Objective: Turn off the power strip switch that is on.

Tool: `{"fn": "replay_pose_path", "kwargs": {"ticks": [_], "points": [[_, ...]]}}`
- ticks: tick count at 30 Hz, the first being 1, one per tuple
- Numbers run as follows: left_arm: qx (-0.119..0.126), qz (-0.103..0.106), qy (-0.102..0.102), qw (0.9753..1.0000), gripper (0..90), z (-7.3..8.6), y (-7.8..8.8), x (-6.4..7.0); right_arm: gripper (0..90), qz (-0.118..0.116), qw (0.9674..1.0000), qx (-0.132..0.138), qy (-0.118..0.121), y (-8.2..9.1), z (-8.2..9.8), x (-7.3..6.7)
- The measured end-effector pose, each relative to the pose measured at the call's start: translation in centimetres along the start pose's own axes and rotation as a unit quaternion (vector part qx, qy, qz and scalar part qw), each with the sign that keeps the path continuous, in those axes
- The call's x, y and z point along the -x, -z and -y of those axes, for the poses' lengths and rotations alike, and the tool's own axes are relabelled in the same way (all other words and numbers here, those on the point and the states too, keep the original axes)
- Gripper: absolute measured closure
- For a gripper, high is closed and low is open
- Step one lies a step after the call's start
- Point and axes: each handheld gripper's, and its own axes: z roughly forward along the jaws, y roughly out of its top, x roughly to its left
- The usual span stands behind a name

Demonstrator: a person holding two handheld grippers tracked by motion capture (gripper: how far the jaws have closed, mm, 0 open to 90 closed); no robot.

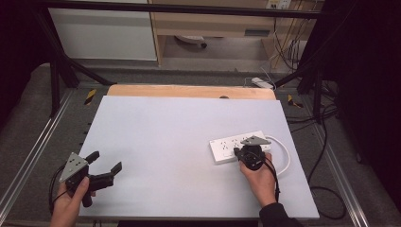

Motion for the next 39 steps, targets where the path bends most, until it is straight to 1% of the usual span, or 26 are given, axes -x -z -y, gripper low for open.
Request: {"fn": "replay_pose_path", "kwargs": {"ticks": [6,20,32,37,39], "points": [[0.001,-0.001,-0.001,1.0,4.8,-0.01,0.0,-0.01,90.0,-0.001,1.0,0.0,-0.003,-0.01,-0.01,0.03],[0.0,0.0,0.0,1.0,4.7,-0.01,0.01,0.01,90.0,-0.005,1.0,0.005,-0.002,0.01,-0.05,-0.06],[0.001,-0.001,-0.001,1.0,4.7,0.0,0.01,-0.01,90.0,-0.005,0.9998,0.017,-0.002,0.21,-0.14,-0.05],[0.0,0.0,0.0,1.0,4.8,0.0,0.01,0.0,90.0,-0.008,0.9996,0.029,-0.005,0.38,-0.25,-0.09],[0.001,0.0,0.0,1.0,4.8,0.0,-0.01,0.01,90.0,-0.008,0.9994,0.032,-0.002,0.43,-0.28,-0.04]]}}
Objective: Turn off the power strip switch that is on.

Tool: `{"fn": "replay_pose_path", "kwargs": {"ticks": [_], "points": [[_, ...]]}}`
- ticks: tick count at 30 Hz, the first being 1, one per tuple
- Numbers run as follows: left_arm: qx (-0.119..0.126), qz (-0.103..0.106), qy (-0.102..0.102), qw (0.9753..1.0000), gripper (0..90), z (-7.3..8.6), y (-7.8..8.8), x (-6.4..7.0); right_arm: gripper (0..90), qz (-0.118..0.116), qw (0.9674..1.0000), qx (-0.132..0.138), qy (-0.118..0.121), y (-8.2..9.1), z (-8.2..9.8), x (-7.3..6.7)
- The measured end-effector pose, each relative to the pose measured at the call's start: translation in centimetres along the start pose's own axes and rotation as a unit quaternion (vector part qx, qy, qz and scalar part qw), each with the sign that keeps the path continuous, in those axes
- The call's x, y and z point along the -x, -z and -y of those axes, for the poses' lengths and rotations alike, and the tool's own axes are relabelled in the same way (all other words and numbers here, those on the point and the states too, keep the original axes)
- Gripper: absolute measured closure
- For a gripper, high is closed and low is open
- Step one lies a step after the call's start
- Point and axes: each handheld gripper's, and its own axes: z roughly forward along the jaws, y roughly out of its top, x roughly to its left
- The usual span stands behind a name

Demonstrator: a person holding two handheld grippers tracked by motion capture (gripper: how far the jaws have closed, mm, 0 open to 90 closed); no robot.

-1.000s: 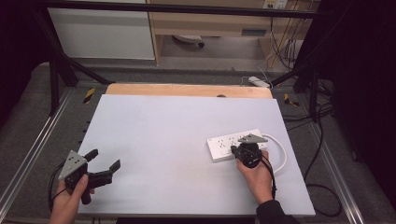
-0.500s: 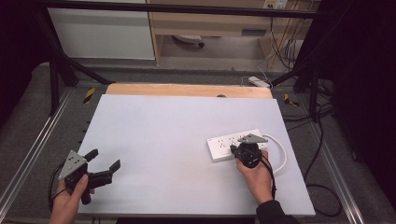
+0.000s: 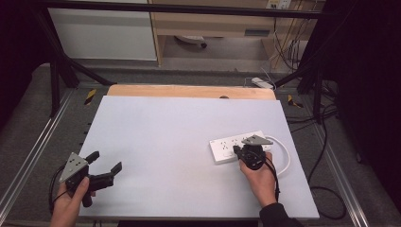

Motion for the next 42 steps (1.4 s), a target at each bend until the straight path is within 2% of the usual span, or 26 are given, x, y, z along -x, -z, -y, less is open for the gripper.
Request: {"fn": "replay_pose_path", "kwargs": {"ticks": [5,14,23,29,33,42], "points": [[-0.001,0.0,0.0,1.0,4.8,0.0,0.0,0.0,90.0,-0.001,1.0,0.008,0.002,0.1,-0.1,0.0],[-0.001,0.0,0.0,1.0,4.8,0.0,0.0,0.0,89.6,-0.012,0.9992,0.038,0.004,0.5,-0.4,-0.1],[-0.002,0.0,-0.001,1.0,4.7,0.0,0.0,0.0,86.3,-0.018,0.9985,0.05,0.008,0.5,-0.5,-0.2],[-0.002,0.0,-0.001,1.0,4.7,0.0,0.0,0.0,78.9,-0.022,0.998,0.059,0.005,0.6,-0.6,-0.2],[-0.002,0.0,-0.001,1.0,4.8,0.0,0.0,0.0,70.3,-0.023,0.9973,0.069,0.008,0.7,-0.8,-0.3],[-0.002,0.0,-0.001,1.0,4.7,0.0,0.0,0.0,59.8,-0.027,0.9963,0.081,0.006,1.0,-1.1,-0.4]]}}
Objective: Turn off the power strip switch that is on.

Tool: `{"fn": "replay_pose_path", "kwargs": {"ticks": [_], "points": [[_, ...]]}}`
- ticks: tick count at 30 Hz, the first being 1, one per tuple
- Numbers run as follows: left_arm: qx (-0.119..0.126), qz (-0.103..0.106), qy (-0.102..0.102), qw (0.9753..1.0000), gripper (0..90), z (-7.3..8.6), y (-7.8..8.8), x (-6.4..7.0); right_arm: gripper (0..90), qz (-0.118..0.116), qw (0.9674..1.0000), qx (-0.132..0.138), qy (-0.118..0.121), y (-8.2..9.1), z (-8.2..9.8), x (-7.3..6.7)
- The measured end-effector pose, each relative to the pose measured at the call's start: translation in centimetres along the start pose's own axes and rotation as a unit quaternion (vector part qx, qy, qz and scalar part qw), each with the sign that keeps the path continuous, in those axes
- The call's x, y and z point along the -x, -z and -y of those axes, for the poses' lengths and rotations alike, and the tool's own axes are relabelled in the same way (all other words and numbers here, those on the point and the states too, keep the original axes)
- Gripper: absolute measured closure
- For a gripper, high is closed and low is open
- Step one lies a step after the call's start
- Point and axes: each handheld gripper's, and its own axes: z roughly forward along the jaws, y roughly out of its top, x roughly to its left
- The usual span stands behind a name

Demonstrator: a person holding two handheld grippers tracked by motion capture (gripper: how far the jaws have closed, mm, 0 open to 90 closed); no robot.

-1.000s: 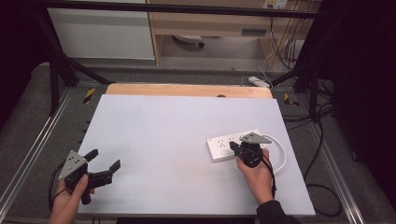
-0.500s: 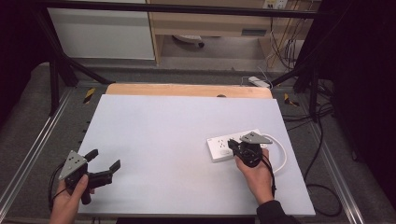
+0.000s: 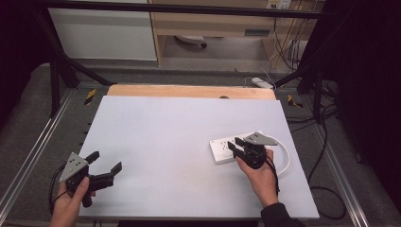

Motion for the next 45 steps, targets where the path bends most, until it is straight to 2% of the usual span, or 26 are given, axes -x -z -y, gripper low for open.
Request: {"fn": "replay_pose_path", "kwargs": {"ticks": [9,22,33,36,45], "points": [[0.0,-0.001,0.001,1.0,4.7,0.0,0.0,0.0,44.0,-0.002,1.0,0.002,-0.003,-0.1,-0.3,-0.1],[0.0,-0.002,0.002,1.0,4.8,0.0,0.0,0.0,30.4,0.0,0.9999,0.004,-0.013,0.0,-0.8,0.2],[-0.001,-0.002,0.001,1.0,4.8,0.0,0.0,0.0,6.6,0.006,0.9996,0.016,-0.021,0.5,-1.3,0.4],[-0.001,-0.002,0.001,1.0,4.7,0.0,0.0,0.0,4.0,0.001,0.9991,0.036,-0.02,0.9,-1.6,0.5],[-0.001,-0.003,0.002,1.0,4.7,0.0,0.0,-0.1,2.6,-0.001,0.998,0.062,-0.012,1.5,-2.2,0.8]]}}
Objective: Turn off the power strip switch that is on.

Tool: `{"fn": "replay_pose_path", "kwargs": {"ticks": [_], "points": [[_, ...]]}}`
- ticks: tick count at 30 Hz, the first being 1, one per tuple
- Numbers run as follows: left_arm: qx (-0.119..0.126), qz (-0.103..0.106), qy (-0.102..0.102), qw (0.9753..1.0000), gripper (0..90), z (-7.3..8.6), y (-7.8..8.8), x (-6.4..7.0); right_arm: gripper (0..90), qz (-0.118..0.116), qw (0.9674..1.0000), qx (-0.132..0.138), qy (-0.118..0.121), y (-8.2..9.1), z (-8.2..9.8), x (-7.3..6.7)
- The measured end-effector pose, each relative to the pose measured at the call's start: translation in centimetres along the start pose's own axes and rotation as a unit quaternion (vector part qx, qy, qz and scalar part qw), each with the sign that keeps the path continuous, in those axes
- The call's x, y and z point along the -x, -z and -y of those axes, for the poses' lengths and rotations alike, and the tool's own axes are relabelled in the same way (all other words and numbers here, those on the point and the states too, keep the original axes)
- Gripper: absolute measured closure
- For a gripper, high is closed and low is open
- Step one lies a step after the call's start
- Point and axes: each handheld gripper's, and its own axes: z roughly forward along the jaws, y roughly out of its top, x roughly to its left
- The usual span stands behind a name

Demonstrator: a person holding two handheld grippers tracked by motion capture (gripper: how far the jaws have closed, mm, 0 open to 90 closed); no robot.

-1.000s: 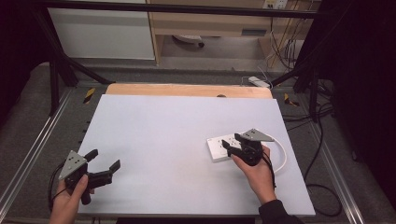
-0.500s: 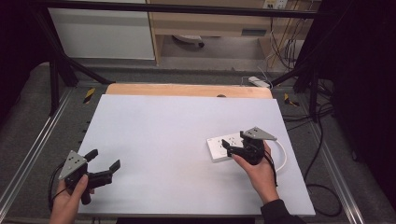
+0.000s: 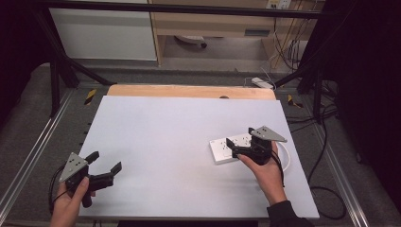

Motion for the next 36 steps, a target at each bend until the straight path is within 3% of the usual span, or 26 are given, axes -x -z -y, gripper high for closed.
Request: {"fn": "replay_pose_path", "kwargs": {"ticks": [12,36], "points": [[0.001,0.0,0.002,1.0,4.7,0.0,0.0,0.0,1.3,0.001,0.9989,0.04,0.026,1.0,-0.5,0.3],[0.0,-0.001,0.002,1.0,4.7,0.0,0.0,0.0,1.3,0.044,0.9956,0.08,0.021,6.2,0.1,3.5]]}}
